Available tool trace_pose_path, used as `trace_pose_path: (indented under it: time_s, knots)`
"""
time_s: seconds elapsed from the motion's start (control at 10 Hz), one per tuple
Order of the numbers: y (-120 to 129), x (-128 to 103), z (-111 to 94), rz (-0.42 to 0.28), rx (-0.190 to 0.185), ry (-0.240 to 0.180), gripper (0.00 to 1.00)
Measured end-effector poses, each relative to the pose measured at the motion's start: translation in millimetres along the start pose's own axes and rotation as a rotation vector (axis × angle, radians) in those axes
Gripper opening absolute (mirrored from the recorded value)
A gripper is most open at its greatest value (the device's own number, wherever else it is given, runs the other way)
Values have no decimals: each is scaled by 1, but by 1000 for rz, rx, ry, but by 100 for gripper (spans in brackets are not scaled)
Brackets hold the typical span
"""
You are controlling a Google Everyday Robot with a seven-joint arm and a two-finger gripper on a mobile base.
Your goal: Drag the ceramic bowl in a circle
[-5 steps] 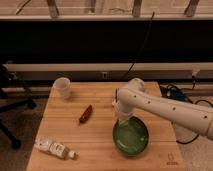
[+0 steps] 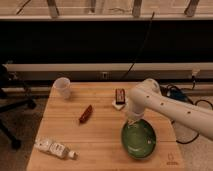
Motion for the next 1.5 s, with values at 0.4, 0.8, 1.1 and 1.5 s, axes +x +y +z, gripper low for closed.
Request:
trace_pose_path:
  time_s: [0.4, 0.8, 1.1, 1.5]
  knots:
    - [5, 51, 3, 83, -14, 33, 0]
    - [-25, 79, 3, 85, -4, 72, 0]
    - [-56, 61, 7, 29, 2, 69, 0]
    - [-95, 13, 17, -79, 8, 33, 0]
